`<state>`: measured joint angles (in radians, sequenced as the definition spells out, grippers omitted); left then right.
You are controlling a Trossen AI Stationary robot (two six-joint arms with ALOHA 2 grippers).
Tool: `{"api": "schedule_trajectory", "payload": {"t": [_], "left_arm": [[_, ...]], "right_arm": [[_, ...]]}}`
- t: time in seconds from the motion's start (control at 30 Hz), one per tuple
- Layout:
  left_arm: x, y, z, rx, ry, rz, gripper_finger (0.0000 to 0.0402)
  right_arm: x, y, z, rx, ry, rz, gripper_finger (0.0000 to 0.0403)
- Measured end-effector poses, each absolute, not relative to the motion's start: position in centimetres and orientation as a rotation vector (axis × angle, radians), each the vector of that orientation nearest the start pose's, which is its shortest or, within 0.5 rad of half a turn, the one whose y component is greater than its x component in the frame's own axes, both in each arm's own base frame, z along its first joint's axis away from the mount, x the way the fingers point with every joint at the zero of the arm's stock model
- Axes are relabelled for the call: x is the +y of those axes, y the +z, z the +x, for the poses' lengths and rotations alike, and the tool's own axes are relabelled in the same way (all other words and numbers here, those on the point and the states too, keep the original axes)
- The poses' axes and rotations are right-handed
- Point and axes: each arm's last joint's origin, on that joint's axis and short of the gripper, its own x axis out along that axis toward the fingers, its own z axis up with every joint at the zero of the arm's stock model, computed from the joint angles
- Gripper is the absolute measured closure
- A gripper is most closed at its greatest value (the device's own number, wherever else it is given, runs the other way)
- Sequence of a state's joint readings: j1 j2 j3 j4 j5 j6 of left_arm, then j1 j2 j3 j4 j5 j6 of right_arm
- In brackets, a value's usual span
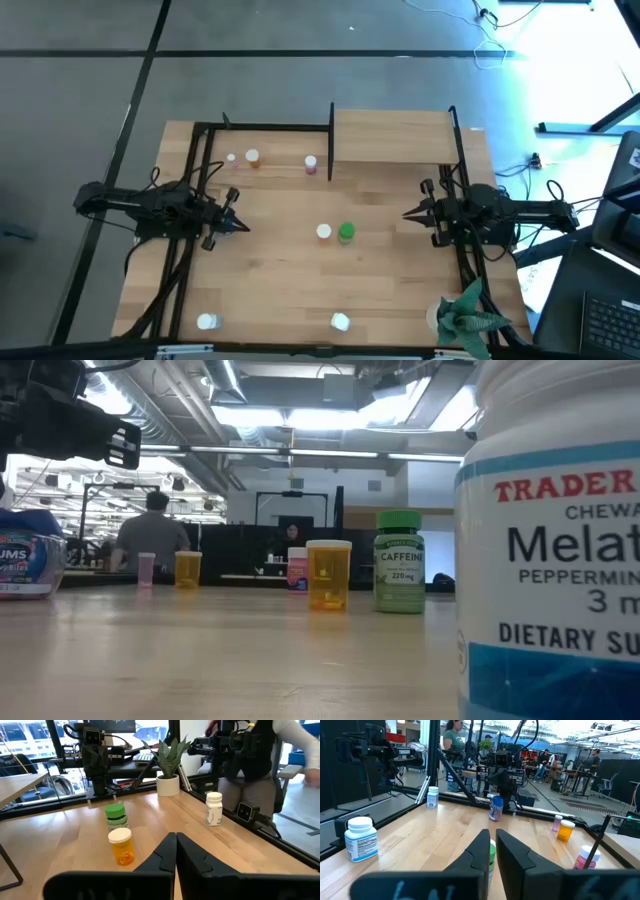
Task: Pick and place medicine bottles onto shelf by color
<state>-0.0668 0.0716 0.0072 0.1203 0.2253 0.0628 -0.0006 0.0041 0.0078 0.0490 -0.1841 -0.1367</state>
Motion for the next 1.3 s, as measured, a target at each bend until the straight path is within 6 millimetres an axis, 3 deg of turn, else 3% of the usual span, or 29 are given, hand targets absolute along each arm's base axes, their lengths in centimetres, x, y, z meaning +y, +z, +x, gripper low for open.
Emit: {"api": "schedule_trajectory", "payload": {"t": [1.3], "left_arm": [[-1.32,17.19,10.02,-0.065,-0.29,0.067,0.0401]], "right_arm": [[0.52,17.06,9.69,-0.065,0.18,-0.141,0.0368]]}}
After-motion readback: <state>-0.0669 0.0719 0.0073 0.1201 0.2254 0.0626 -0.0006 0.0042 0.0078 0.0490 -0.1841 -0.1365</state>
